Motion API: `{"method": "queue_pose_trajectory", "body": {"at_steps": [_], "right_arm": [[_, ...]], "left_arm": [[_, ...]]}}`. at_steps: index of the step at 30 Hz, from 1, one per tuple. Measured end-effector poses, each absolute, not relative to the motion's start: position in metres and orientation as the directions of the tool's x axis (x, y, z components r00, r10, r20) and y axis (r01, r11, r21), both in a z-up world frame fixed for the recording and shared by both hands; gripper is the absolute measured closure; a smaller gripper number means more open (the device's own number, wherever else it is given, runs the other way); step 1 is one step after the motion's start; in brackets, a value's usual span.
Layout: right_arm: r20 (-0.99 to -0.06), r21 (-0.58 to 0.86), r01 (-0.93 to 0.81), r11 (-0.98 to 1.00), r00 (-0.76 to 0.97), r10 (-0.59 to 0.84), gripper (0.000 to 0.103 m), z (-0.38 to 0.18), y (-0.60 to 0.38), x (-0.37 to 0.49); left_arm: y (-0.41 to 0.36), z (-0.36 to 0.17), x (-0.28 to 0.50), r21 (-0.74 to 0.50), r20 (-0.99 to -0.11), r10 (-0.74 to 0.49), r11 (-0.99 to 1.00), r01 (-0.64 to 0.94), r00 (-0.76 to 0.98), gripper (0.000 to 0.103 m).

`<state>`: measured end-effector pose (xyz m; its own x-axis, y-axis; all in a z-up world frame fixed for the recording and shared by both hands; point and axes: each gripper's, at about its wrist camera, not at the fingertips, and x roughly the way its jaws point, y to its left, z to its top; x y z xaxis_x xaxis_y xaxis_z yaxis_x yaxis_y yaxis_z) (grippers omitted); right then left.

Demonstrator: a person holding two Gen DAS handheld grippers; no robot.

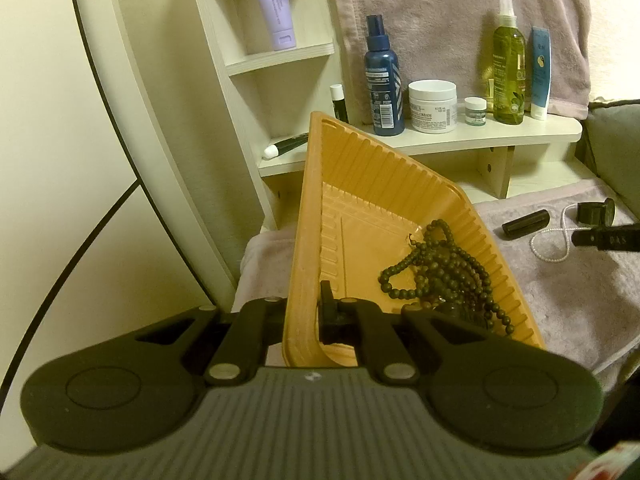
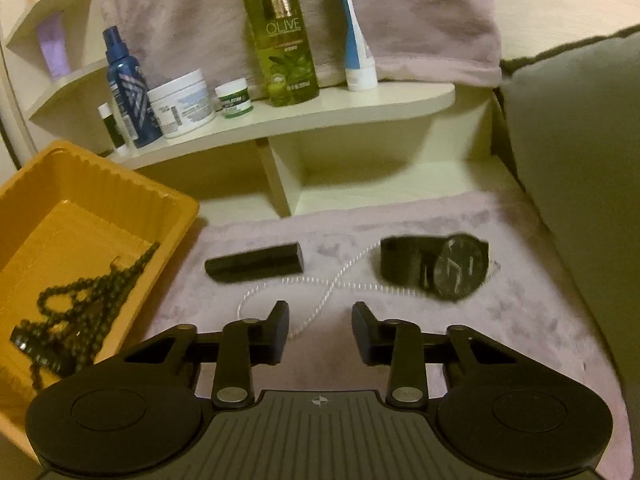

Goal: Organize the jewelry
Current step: 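Move the right tool back to the black watch on the towel, then close the right tool on the black watch strap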

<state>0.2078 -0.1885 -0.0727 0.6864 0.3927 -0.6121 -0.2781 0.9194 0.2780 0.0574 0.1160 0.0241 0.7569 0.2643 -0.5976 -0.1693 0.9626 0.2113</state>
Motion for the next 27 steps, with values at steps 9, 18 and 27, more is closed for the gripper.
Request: {"method": "queue_pose_trajectory", "body": {"at_steps": [9,18,27], "right_arm": [[-0.545,0.16,-0.186,0.969,0.802,0.244,0.064,-0.059,-0.218,0.204],[-0.602,0.233,-0.165,0.958,0.75,0.275,0.04,-0.077,-0.248,0.233],[-0.596,0.208,-0.225,0.952,0.743,0.306,0.04,-0.081,-0.241,0.244]], "left_arm": [[0.116,0.024,0.058,0.21,-0.598,0.264,0.963,-0.17,0.757,0.097],[0.116,0.024,0.058,0.211,-0.599,0.265,0.962,-0.171,0.755,0.097],[0.114,0.024,0.058,0.221,-0.599,0.274,0.96,-0.174,0.752,0.098]]}}
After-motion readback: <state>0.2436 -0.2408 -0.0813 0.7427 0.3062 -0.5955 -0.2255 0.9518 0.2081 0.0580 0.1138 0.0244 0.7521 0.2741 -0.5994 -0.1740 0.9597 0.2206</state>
